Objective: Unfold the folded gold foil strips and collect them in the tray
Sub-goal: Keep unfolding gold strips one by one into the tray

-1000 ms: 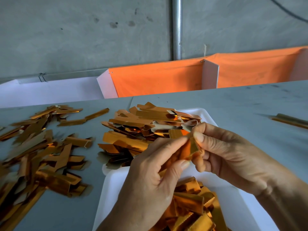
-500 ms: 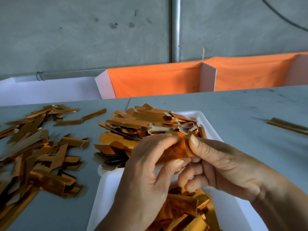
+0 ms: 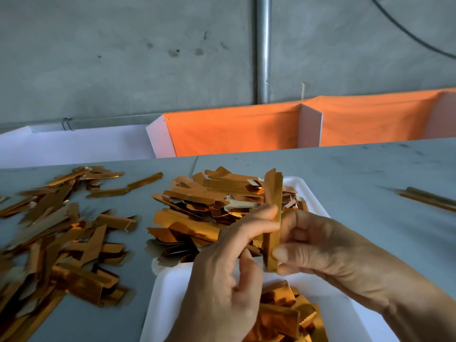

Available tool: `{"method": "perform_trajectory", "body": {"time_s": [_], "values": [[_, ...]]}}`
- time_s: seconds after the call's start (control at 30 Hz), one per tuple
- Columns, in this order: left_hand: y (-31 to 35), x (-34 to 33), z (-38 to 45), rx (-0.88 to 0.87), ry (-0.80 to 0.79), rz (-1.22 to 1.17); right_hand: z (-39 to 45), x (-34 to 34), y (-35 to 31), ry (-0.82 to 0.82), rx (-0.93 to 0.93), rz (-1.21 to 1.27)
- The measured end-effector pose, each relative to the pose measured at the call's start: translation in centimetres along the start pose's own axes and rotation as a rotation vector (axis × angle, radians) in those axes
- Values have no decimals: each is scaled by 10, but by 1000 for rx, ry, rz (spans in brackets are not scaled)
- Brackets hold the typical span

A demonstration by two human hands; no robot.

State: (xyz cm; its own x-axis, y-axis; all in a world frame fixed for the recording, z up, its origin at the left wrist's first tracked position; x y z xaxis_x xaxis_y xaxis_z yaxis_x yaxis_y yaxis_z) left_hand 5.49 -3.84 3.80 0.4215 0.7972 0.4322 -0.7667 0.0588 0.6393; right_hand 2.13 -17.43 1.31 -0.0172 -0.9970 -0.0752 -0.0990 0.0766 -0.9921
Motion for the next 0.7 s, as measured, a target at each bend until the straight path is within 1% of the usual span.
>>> {"method": "perform_trajectory", "body": {"time_s": [0.07, 0.13, 0.2, 0.27, 0.3, 0.4, 0.47, 0.53, 0.57, 0.63, 0.7], "values": [[-3, 2, 0, 74, 64, -118, 1, -2, 0, 74, -5, -206], [-11, 4, 0, 189, 141, -263, 1, -9, 1, 135, -20, -484], [-22, 1, -1, 290, 157, -372, 1, -17, 3, 193, -15, -700], [-28, 1, -1, 314, 151, -374, 1, -24, 2, 233, 18, -809], [-28, 0, -1, 314, 142, -363, 0, -25, 1, 234, 30, -820], [-26, 0, -3, 308, 92, -353, -4, -18, -6, 217, 54, -723], [-26, -1, -3, 325, 32, -361, -9, -6, -15, 295, 102, -590], [-34, -6, -3, 403, -58, -416, -15, 8, -21, 405, 199, -396], [-37, -11, -2, 446, -99, -444, -17, 12, -24, 427, 248, -309], [-41, -16, -1, 488, -115, -439, -17, 10, -27, 381, 284, -208], [-41, -18, -1, 515, -102, -392, -14, 7, -26, 316, 264, -190]]}}
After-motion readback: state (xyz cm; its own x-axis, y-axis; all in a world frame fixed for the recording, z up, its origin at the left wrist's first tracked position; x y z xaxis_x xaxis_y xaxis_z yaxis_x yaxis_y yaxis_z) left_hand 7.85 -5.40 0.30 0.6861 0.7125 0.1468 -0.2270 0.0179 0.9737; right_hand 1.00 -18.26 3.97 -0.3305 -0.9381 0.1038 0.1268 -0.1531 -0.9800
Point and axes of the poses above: each hand's wrist, its own z-axis towards the middle knuckle, its own x-axis out of the back of the hand, y = z × x, the point moved 6 cm from there along z, towards the middle knuckle, and after that the axes turned 4 degrees about -x, right-handed, at the moved point
